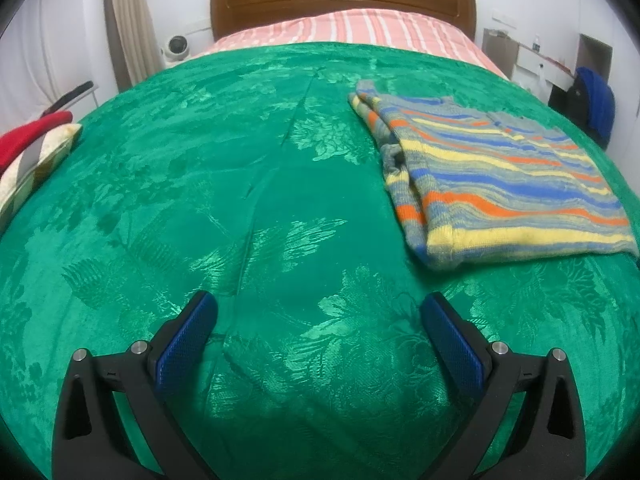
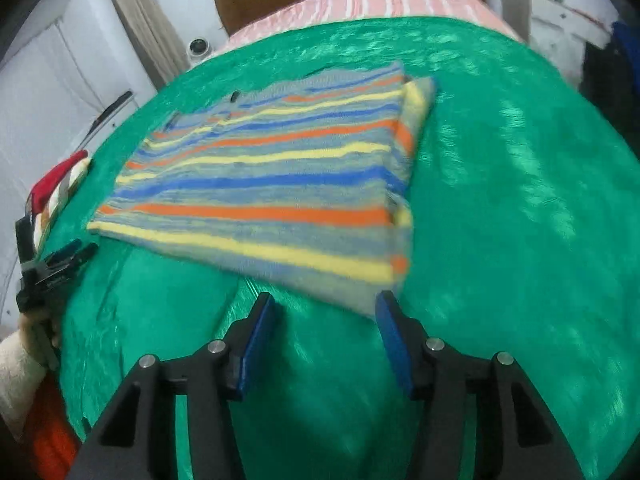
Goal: Fold small clothes
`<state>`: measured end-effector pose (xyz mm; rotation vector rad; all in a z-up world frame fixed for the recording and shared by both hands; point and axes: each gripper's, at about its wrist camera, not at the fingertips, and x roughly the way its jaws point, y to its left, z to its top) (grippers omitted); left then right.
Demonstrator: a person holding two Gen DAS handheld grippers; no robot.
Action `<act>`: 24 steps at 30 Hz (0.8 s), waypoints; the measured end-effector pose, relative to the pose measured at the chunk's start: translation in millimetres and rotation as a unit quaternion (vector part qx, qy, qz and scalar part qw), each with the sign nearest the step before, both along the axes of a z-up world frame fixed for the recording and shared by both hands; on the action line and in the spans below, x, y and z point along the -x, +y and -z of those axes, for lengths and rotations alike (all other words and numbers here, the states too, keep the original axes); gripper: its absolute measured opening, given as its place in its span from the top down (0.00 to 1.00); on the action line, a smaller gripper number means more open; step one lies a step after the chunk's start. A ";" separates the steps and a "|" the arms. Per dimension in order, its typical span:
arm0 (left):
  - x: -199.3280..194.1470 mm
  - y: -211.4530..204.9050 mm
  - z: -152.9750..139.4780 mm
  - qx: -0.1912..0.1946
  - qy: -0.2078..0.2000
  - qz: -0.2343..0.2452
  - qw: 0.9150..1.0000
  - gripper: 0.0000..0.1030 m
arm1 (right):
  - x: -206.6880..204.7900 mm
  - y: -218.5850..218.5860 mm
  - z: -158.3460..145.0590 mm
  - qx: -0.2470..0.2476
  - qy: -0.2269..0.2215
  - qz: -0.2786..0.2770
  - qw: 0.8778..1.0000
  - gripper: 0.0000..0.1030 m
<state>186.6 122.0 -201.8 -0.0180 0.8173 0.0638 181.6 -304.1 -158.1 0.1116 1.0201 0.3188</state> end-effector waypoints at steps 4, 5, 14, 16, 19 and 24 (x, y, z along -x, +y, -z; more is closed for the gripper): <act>-0.5 -0.3 0.7 -0.002 -0.001 0.000 1.000 0.00 | 38.8 -18.9 -19.7 -0.015 -0.029 0.019 0.999 0.45; -0.6 -0.2 0.9 -0.002 -0.001 -0.001 1.000 0.00 | 51.4 -25.5 -27.3 -0.011 -0.047 0.027 0.998 0.31; -0.3 -2.6 0.9 -0.010 -0.001 -0.005 1.000 0.00 | 83.2 -65.4 -0.3 0.035 -0.042 0.112 0.992 0.00; 0.6 -3.0 0.6 -0.013 -0.002 -0.007 1.000 0.00 | 90.0 -66.1 2.2 0.038 -0.062 0.115 0.991 0.00; 1.4 -3.1 0.6 -0.015 -0.002 -0.009 1.000 0.00 | 90.1 -65.8 3.4 0.047 -0.064 0.118 0.990 0.00; 2.1 -3.9 1.1 -0.017 -0.003 -0.011 1.000 0.00 | 89.3 -66.3 4.7 0.040 -0.067 0.118 0.990 0.00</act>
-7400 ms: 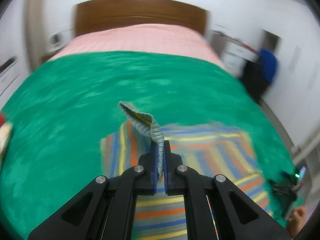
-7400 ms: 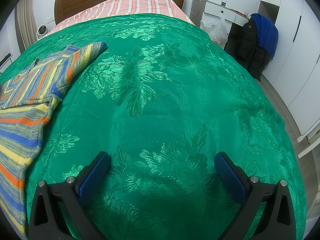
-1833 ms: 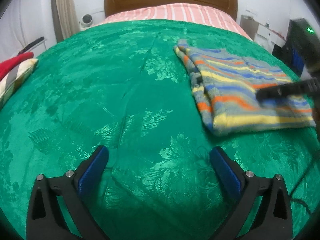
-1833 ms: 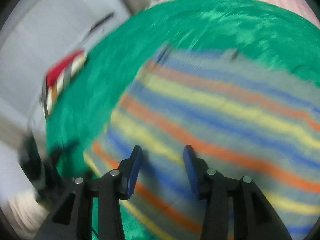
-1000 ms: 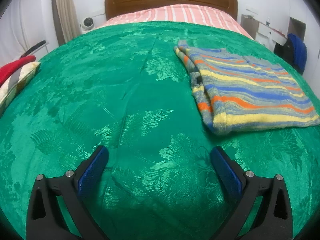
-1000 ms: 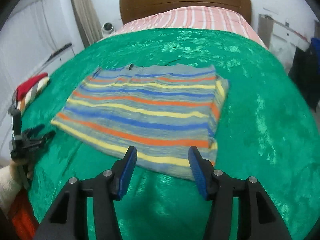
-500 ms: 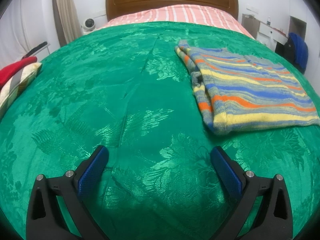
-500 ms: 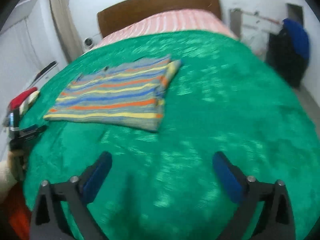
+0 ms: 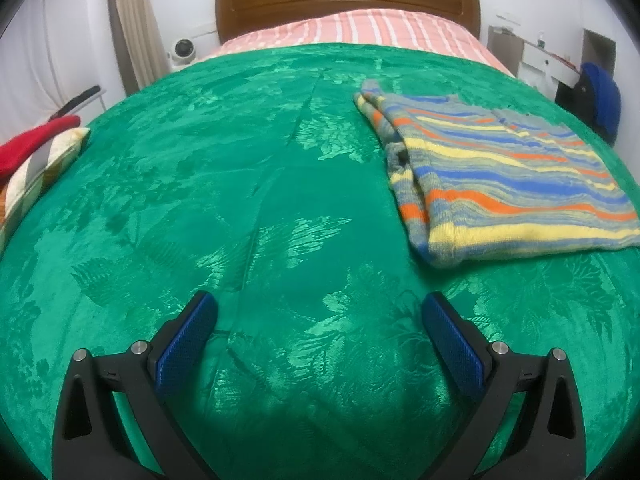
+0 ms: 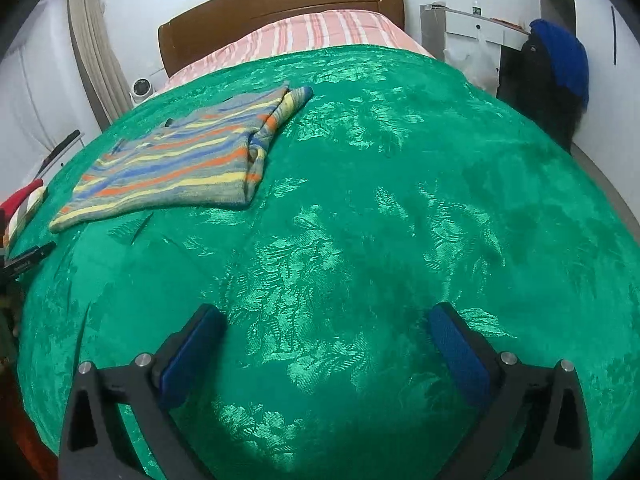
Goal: Fold small clothes
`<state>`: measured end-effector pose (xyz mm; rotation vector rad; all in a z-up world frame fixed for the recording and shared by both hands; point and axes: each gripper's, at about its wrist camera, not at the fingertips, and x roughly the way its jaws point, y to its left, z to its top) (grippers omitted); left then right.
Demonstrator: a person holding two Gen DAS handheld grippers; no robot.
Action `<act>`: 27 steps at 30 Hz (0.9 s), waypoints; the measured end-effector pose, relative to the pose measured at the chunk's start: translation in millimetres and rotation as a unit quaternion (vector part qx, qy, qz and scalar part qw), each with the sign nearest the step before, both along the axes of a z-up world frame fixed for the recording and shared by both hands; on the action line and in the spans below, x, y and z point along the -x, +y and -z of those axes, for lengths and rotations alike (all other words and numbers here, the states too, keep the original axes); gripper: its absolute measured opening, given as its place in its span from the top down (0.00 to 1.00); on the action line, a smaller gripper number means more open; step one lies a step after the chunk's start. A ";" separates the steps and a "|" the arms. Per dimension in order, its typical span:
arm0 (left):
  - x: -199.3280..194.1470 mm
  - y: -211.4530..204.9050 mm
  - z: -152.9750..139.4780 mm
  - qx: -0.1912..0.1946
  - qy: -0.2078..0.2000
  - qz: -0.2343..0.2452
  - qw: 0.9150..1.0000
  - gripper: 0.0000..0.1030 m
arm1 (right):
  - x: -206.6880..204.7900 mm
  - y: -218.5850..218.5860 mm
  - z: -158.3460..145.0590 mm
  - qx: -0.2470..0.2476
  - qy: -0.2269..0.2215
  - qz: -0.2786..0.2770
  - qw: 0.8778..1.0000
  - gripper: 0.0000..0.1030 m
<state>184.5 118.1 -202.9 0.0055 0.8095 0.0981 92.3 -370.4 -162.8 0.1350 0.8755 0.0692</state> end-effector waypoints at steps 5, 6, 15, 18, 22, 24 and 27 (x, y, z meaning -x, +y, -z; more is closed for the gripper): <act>0.1 0.1 0.0 0.000 0.000 0.000 1.000 0.00 | 0.2 3.6 2.6 0.005 -0.004 0.001 1.000 0.00; 0.1 0.1 0.0 0.000 0.000 0.000 1.000 0.00 | 0.1 4.5 3.1 0.004 -0.005 0.001 1.000 0.00; 32.0 -31.7 -31.6 -0.010 0.008 0.018 1.000 0.02 | 4.2 1.4 5.9 -0.004 -0.019 -0.001 1.000 0.00; 42.5 -94.8 -55.1 -0.020 -0.012 0.116 0.993 0.02 | 6.8 -0.2 5.9 -0.009 -0.027 -0.002 1.000 0.00; 32.7 -197.9 -63.1 -0.027 -0.002 0.245 0.969 0.09 | 11.8 -9.5 1.0 -0.042 -0.036 -0.002 0.998 0.00; 19.8 -251.2 -57.0 -0.025 0.012 0.294 0.955 0.17 | 16.4 -19.4 -5.1 -0.075 -0.040 0.005 0.996 0.00; -4.2 -315.2 -38.4 -0.034 0.036 0.328 0.943 0.17 | 22.8 -39.2 -17.2 -0.125 -0.050 0.027 0.991 0.00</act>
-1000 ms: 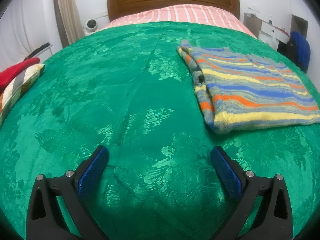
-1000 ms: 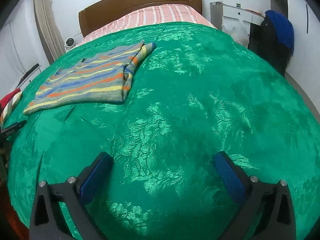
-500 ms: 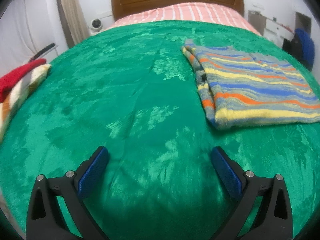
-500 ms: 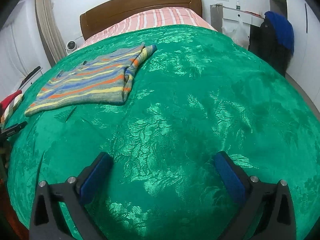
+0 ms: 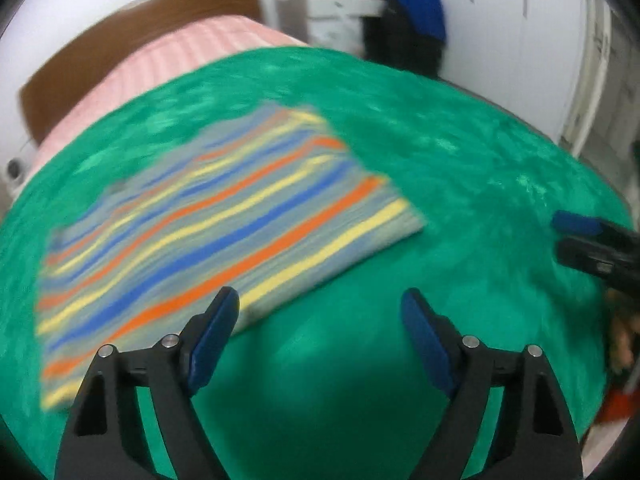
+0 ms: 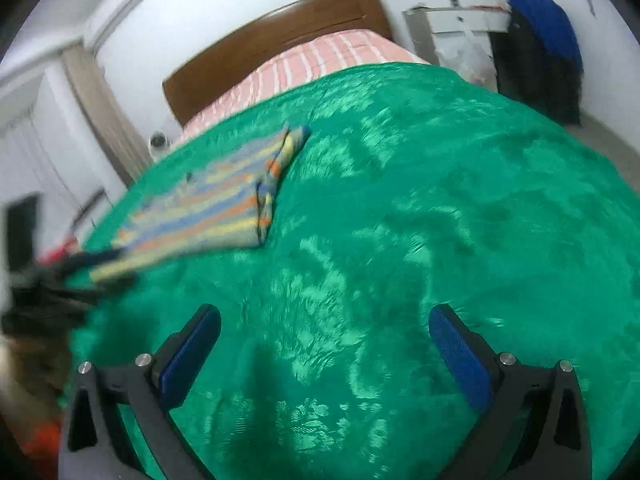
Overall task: Fold small clothes
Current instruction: 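Grasp one sweater side with the left tool while the right tool grasps it too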
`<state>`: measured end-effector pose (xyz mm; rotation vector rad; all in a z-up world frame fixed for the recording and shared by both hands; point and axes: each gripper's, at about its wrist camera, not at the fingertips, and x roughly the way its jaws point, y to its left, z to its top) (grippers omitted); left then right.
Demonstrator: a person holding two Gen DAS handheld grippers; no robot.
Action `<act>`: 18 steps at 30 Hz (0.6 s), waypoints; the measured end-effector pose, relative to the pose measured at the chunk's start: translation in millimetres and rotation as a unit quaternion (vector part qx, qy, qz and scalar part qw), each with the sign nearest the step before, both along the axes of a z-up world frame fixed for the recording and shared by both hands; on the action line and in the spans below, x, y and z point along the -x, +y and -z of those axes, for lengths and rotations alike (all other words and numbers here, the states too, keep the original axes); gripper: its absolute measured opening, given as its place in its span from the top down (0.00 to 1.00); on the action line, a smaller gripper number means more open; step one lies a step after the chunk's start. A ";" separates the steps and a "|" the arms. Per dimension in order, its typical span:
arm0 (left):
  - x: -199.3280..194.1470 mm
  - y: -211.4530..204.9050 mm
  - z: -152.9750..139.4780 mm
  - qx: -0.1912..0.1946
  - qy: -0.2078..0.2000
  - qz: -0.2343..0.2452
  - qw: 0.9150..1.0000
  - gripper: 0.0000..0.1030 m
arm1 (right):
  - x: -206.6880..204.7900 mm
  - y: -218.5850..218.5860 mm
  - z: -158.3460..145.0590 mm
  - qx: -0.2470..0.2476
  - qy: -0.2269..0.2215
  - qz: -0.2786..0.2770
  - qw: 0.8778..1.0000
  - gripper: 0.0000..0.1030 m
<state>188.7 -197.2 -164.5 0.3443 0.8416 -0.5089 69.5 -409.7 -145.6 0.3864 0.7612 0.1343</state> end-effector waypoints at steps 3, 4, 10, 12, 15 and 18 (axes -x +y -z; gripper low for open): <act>-21.0 -47.4 23.6 -0.044 -0.002 0.014 0.999 0.18 | -16.6 -16.6 -12.6 -0.034 0.011 -0.005 0.999 0.01; -23.9 -56.4 26.4 -0.050 -0.015 0.016 0.998 0.27 | -24.7 -18.9 -15.5 -0.039 0.016 -0.012 0.999 0.02; -25.9 -46.1 23.7 -0.017 -0.031 -0.009 0.999 0.93 | -143.1 -19.3 -19.4 -0.098 0.072 -0.099 0.988 0.16; -25.6 -34.8 17.9 0.015 -0.021 -0.011 1.000 0.93 | -196.6 -4.0 -4.8 -0.128 0.109 -0.130 0.977 0.20; -28.0 -21.4 9.6 0.056 -0.005 -0.020 0.998 0.93 | -262.3 27.0 19.4 -0.158 0.147 -0.142 0.966 0.26; -35.7 6.3 -1.6 0.100 0.008 -0.042 0.994 0.93 | -299.3 57.7 26.5 -0.175 0.144 -0.138 0.964 0.90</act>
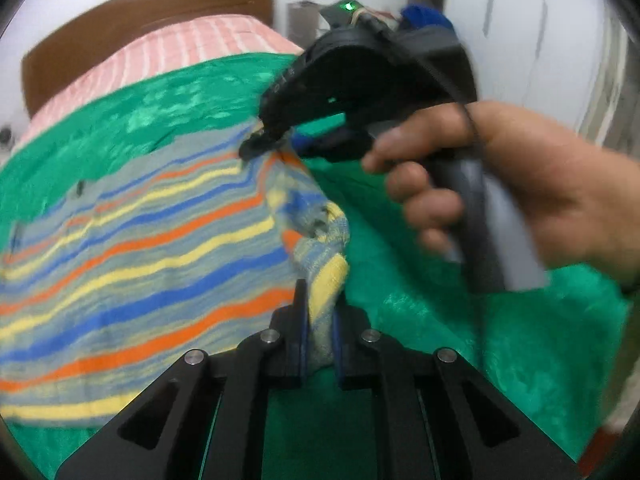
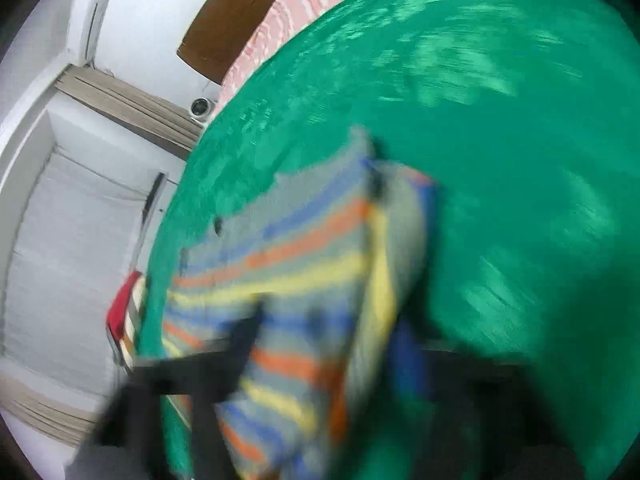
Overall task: Fold small clothes
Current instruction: 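Fold the held side over the other half with both tools and release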
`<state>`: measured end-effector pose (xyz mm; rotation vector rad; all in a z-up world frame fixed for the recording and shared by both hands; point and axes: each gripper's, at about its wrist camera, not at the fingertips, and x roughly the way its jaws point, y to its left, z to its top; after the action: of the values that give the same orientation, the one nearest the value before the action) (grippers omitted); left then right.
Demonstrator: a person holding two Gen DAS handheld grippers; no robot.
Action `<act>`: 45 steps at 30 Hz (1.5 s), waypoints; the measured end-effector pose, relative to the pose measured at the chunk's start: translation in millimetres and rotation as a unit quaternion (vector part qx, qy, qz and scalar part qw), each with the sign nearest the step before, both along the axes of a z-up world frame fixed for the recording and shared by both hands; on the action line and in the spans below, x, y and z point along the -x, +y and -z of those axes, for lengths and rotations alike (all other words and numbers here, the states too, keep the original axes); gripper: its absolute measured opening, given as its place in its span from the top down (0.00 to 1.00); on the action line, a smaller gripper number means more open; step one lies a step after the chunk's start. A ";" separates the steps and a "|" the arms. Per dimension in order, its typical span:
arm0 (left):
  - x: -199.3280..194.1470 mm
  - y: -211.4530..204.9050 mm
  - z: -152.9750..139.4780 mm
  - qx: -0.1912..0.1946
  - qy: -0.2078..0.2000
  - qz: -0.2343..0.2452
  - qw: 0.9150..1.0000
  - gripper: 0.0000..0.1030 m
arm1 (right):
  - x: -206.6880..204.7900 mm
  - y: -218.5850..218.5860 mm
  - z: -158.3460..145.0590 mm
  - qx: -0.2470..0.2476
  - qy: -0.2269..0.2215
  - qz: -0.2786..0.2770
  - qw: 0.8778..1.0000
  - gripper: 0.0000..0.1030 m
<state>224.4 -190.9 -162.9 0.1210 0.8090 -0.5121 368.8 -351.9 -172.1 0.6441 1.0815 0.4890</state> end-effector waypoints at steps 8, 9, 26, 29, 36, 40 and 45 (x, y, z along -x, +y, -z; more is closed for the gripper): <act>9.6 163.2 -31.0 0.115 0.029 -0.126 0.985 0.93 | -1.0 142.7 -77.6 0.037 -0.086 -0.101 0.990 0.90; 10.1 180.8 -30.2 0.119 0.033 -0.140 0.982 0.93 | -3.4 162.0 -79.5 0.035 -0.084 -0.111 0.990 0.90; 16.3 316.2 -11.0 0.107 0.054 -0.268 0.956 0.36 | 29.4 279.3 -76.4 0.062 -0.128 -0.146 0.979 0.57; -2.2 301.0 -1.3 0.053 0.062 -0.276 0.958 0.50 | 74.2 262.5 -83.4 0.122 -0.164 -0.193 0.960 0.57; 8.3 311.4 6.9 -0.031 0.075 -0.299 0.951 0.40 | 145.4 225.2 -18.4 0.227 -0.125 -0.203 0.944 0.68; 43.4 320.0 -9.4 -0.024 0.064 -0.292 0.954 0.20 | 188.3 194.3 -38.5 0.228 -0.150 -0.143 0.952 0.38; 79.0 310.0 4.6 -0.048 0.036 -0.275 0.960 0.11 | 240.7 163.0 -46.8 0.252 -0.191 -0.068 0.946 0.16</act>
<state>145.4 119.1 -167.5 -0.0359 0.8964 0.0493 128.1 -189.0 -125.3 0.0165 0.8343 0.4097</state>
